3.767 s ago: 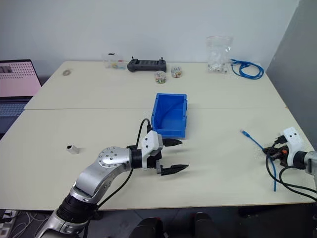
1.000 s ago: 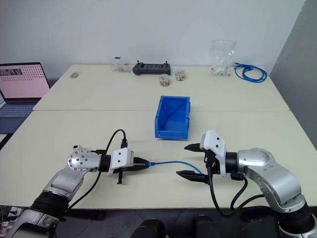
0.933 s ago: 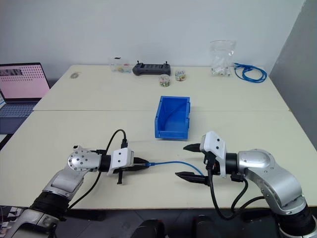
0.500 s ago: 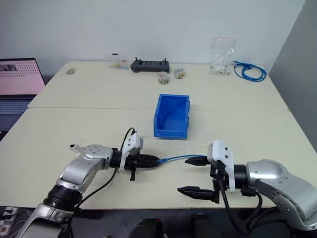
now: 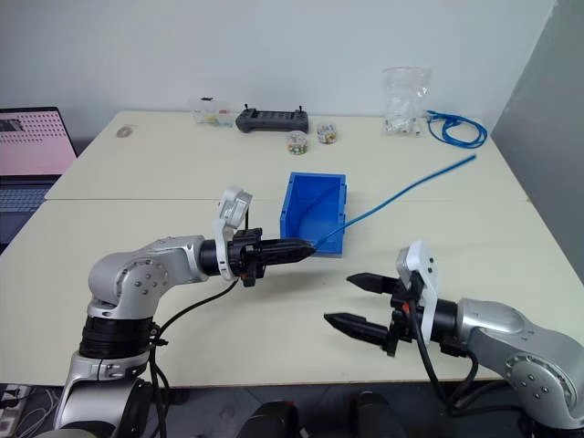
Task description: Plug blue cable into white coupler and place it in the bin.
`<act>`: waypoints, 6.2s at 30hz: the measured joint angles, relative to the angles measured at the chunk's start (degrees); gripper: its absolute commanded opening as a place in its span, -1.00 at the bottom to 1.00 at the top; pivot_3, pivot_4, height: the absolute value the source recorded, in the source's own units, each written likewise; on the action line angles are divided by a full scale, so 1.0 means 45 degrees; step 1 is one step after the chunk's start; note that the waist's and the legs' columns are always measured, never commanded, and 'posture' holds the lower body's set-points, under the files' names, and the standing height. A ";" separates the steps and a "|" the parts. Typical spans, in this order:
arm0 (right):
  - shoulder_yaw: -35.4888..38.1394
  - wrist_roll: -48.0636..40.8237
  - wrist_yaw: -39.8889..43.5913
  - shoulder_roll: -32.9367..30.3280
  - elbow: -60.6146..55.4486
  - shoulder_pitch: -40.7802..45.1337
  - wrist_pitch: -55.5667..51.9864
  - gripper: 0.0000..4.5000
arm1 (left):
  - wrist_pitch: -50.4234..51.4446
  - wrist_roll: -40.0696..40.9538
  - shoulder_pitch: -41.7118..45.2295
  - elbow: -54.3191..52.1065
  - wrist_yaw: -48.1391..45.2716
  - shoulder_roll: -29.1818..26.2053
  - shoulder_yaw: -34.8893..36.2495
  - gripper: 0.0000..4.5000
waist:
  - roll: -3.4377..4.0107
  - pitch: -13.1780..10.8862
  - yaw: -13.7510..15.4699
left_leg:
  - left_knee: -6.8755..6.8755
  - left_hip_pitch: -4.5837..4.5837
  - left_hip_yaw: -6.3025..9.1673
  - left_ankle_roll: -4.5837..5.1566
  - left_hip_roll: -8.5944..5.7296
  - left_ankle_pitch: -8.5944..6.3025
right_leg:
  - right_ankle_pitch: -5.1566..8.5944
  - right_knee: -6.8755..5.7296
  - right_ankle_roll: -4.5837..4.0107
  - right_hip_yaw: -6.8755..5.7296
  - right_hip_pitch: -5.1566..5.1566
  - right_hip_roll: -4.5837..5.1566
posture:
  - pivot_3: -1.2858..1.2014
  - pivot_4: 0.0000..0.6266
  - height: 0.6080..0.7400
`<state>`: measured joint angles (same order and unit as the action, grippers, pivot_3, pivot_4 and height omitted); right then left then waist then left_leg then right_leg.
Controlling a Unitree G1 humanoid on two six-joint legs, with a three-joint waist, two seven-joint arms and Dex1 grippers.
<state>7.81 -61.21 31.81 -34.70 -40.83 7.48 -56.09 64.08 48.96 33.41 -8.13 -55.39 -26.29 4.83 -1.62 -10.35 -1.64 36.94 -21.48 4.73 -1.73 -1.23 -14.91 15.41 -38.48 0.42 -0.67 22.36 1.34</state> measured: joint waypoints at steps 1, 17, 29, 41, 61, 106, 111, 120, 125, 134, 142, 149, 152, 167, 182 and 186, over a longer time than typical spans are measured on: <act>0.0010 -0.0444 -0.0396 0.0290 0.0187 0.0209 -0.0007 1.00 | 0.0522 0.0522 -0.0002 -0.0153 0.0342 0.0098 0.0286 -0.89 | 0.0000 0.0000 -0.0006 | 0.0000 0.0000 -0.0003 0.0000 0.0000 0.0000 | 0.0000 -0.0001 0.0000 0.0005 0.0002 0.0000 | 0.03 -0.52 1.00; -0.0638 -0.4677 -0.3799 0.1828 0.1683 0.2638 0.0272 1.00 | 0.2631 0.4420 -0.0116 -0.0817 0.3956 0.0925 0.1616 -0.89 | 0.0005 -0.0004 0.0018 | -0.0001 -0.0003 -0.0014 -0.0002 -0.0007 0.0001 | -0.0001 -0.0001 -0.0002 0.0019 0.0007 0.0007 | 0.03 -0.52 1.00; -0.0900 -0.5191 -0.3742 0.1514 0.2385 0.3228 0.0401 0.30 | 0.2548 0.5667 -0.0406 -0.1182 0.4746 0.0776 0.1602 -0.89 | 0.0007 -0.0006 0.0019 | -0.0003 -0.0007 -0.0017 -0.0001 -0.0009 0.0001 | -0.0001 0.0003 -0.0003 0.0022 0.0012 0.0008 | 0.03 -0.52 1.00; -0.0845 -0.6273 -0.3847 0.1355 0.3074 0.3251 0.0456 -0.89 | 0.2146 0.6228 -0.0803 -0.1619 0.4388 0.0159 0.1445 -0.89 | 0.0010 -0.0007 0.0021 | 0.0000 -0.0061 -0.0020 -0.0001 -0.0009 0.0001 | -0.0002 -0.0004 -0.0004 0.0024 0.0073 0.0008 | 0.03 -0.52 1.00; -0.1098 -0.6861 -0.3808 0.0484 0.3149 0.3248 0.0439 -0.95 | 0.0367 0.5488 -0.1528 -0.2007 0.3457 -0.0512 0.0446 -0.32 | 0.0013 -0.0010 0.0028 | -0.0003 -0.0121 -0.0034 0.0000 -0.0008 0.0001 | -0.0002 -0.0012 -0.0004 0.0038 0.0147 0.0007 | 0.03 -0.52 1.00; -0.2036 -0.1119 -0.0382 0.1339 0.4458 0.3735 0.0850 -0.95 | -0.8382 -0.4555 -0.9576 -0.1029 0.9343 -0.0340 0.4576 1.00 | 0.0036 -0.0026 0.0343 | -0.0007 -0.0176 -0.0027 0.0003 0.0003 -0.0001 | -0.0016 0.0011 -0.0007 0.0014 0.0189 0.0010 | 0.03 -0.52 1.00; -0.2034 -0.0899 -0.0367 0.1425 0.4458 0.3736 0.0813 -0.95 | -0.8190 -0.4724 -0.8371 0.0677 0.8304 -0.1382 0.4538 1.00 | 0.0037 -0.0026 0.0264 | -0.0010 -0.0173 -0.0040 0.0002 0.0002 -0.0001 | -0.0018 0.0014 -0.0006 0.0030 0.0193 0.0011 | 0.03 -0.52 1.00; -0.2026 -0.0781 -0.0377 0.1498 0.4330 0.3716 0.0652 -0.95 | -0.7509 -0.5258 -0.7466 0.2042 0.7685 -0.2041 0.4315 1.00 | 0.0036 -0.0027 0.0281 | -0.0007 -0.0170 -0.0028 0.0002 0.0005 -0.0001 | -0.0019 0.0002 -0.0007 0.0025 0.0195 0.0014 | 0.03 -0.52 1.00; -0.2020 -0.0775 -0.0399 0.1536 0.4253 0.3696 0.0624 -0.95 | -0.7512 -0.5601 -0.7138 0.2277 0.7655 -0.2040 0.4151 1.00 | 0.0036 -0.0027 0.0306 | -0.0007 -0.0168 -0.0025 0.0002 0.0005 -0.0001 | -0.0020 -0.0007 -0.0010 0.0023 0.0195 0.0015 | 0.03 -0.52 1.00; -0.2020 -0.0775 -0.0354 0.1509 0.4127 0.3694 0.0401 -0.95 | -0.7506 -0.5974 -0.6384 0.2910 0.7402 -0.2042 0.3980 0.88 | 0.0036 -0.0027 0.0307 | -0.0006 -0.0166 -0.0026 0.0002 0.0005 -0.0001 | -0.0021 -0.0011 -0.0011 0.0024 0.0196 0.0017 | 0.03 -0.52 1.00; -0.2008 -0.0775 -0.0354 0.1492 0.4115 0.3693 0.0370 -0.95 | -0.7491 -0.6530 -0.5826 0.3326 0.7566 -0.2065 0.3744 0.14 | 0.0037 -0.0026 0.0281 | -0.0008 -0.0143 -0.0035 0.0002 0.0005 -0.0001 | -0.0021 -0.0027 -0.0011 0.0032 0.0195 0.0016 | 0.03 -0.52 1.00; -0.2004 -0.0747 -0.0346 0.1468 0.4115 0.3688 0.0370 -0.95 | -0.7546 -0.6884 -0.5648 0.3639 0.7642 -0.2095 0.3741 -0.56 | 0.0037 -0.0026 0.0193 | -0.0010 -0.0132 -0.0040 0.0002 0.0008 -0.0001 | -0.0021 -0.0041 -0.0012 0.0036 0.0195 0.0016 | 0.03 -0.52 1.00; -0.2004 -0.0730 -0.0326 0.1468 0.4115 0.3649 0.0371 -0.95 | -0.7234 -0.6858 -0.5683 0.3524 0.7374 -0.2229 0.3748 -0.64 | 0.0038 -0.0025 0.0153 | -0.0010 -0.0130 -0.0042 0.0002 0.0007 -0.0001 | -0.0021 -0.0043 -0.0012 0.0039 0.0194 0.0016 | 0.03 -0.52 1.00; -0.2198 0.0979 -0.0261 0.0470 0.1904 0.2208 0.0970 -0.95 | -0.5530 -0.5980 -0.5152 -0.0059 0.2060 -0.3348 -0.0867 -0.64 | 0.0053 -0.0022 0.0483 | -0.0005 -0.0161 -0.0041 0.0001 -0.0039 0.0000 | -0.0019 -0.0006 -0.0007 0.0022 0.0183 0.0059 | 0.03 -0.52 1.00; -0.4617 0.5284 0.0936 0.0291 0.1713 0.1893 0.3326 -0.95 | -0.9687 -0.8707 -0.1227 0.2399 -0.2982 -0.2731 -0.6016 -0.64 | 0.0052 -0.0023 0.0238 | 0.0010 -0.0156 -0.0037 0.0003 -0.0013 0.0001 | -0.0018 -0.0029 -0.0007 0.0023 0.0187 0.0003 | 0.03 -0.52 1.00; -0.5661 0.6653 0.1452 0.0839 0.2785 0.2583 0.4269 -0.95 | -0.9804 -0.8880 -0.1188 0.2453 -0.3349 -0.2701 -0.6012 -0.64 | 0.0051 -0.0023 0.0209 | 0.0008 -0.0151 -0.0034 0.0003 -0.0010 0.0001 | -0.0018 -0.0030 -0.0007 0.0020 0.0186 0.0002 | 0.03 -0.52 1.00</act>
<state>-17.67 -31.28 38.34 -30.92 -28.29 19.10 -36.88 19.96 9.00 28.06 2.91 -70.46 -38.44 -22.23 -1.39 -10.45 -0.70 36.98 -22.16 4.58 -1.72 -1.27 -14.91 15.33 -38.62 0.38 -0.58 23.20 1.34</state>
